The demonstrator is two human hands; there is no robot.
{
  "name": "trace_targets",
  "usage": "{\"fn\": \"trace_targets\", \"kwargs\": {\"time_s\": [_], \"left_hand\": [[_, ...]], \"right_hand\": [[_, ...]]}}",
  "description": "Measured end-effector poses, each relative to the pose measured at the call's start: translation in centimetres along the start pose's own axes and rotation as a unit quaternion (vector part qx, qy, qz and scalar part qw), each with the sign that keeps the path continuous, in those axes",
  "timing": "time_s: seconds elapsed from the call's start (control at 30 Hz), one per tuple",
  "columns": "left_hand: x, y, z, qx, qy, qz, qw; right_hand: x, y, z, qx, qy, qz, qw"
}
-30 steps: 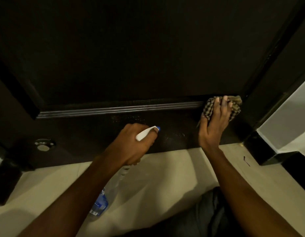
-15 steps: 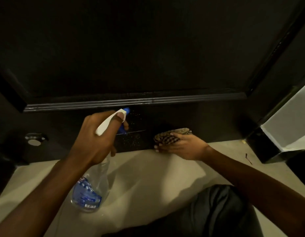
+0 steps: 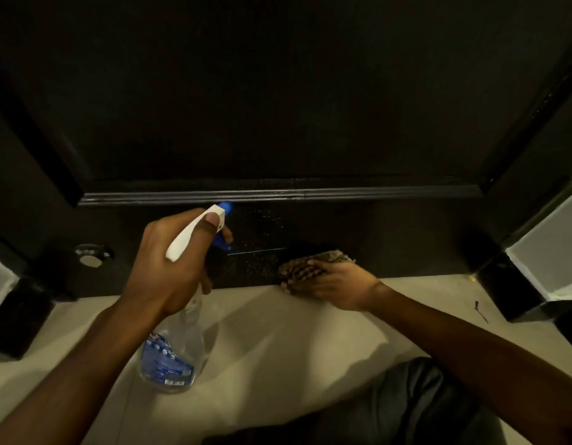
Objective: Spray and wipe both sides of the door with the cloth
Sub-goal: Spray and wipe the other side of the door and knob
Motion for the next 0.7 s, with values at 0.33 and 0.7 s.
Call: {"fn": "trace_targets", "kwargs": {"time_s": [0.33,0.7], "left_hand": [[0.4,4.2,-0.7,-0.063,0.0,-0.034,0.997],[2.2,7.8,-1.2,-0.088,-0.003,-0.031,0.996]], "right_hand": [[-3.0,5.6,9.6,-0.137,-0.354,0.041,0.924],[-3.7,8.1,12.2,-0.13,-0.335,0.1,0.928]]}}
Point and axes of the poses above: each hand's wrist, its own z-axis towards the middle knuckle, its own y-axis out of the back of the hand, x = y × z, the point moved 2 cm from there along z, towards the middle knuckle, and after that the axes turned 8 degrees about -z, right-handed, at the moved point
